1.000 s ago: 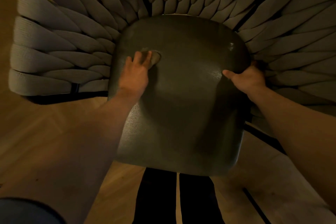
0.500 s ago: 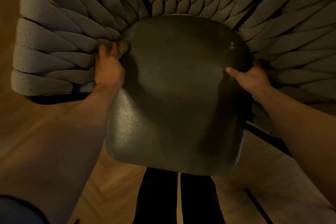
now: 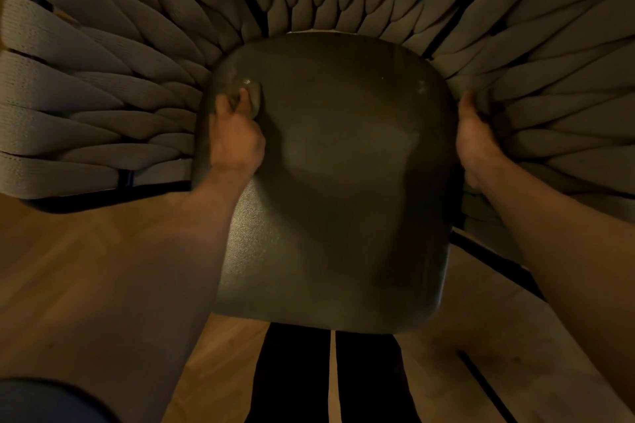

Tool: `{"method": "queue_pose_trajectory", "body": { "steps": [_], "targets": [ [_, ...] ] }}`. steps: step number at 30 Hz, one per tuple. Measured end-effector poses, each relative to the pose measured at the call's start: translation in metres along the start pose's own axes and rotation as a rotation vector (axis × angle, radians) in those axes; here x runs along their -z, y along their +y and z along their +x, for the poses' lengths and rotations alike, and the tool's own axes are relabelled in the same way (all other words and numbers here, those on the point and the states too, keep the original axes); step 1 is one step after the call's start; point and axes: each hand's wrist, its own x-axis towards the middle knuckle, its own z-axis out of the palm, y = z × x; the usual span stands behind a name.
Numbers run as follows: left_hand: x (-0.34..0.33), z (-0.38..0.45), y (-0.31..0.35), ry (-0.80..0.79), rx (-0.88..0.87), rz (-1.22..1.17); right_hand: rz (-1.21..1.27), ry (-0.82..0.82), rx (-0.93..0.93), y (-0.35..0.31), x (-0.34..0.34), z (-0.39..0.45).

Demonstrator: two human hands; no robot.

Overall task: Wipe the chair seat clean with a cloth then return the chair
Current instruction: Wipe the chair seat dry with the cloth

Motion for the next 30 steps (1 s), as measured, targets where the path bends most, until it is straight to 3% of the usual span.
{"method": "queue_pose_trajectory", "body": {
  "steps": [4, 12, 20, 30],
  "targets": [
    [-0.012, -0.014, 0.042, -0.058, -0.034, -0.065, 0.112, -0.077, -0.061, 0.030, 0.011, 0.064],
    [-0.032, -0.041, 0.129, -0.166, -0.143, -0.043, 0.183, -0.142, -0.071, 0.014, 0.007, 0.026],
    [-0.080, -0.064, 0.217, -0.281, -0.396, 0.009, 0.216, -0.174, -0.071, 0.001, 0.006, -0.005],
    [-0.082, -0.062, 0.241, -0.288, -0.559, -0.003, 0.304, -0.166, -0.048, 0.009, 0.005, -0.003]
  ]
}}
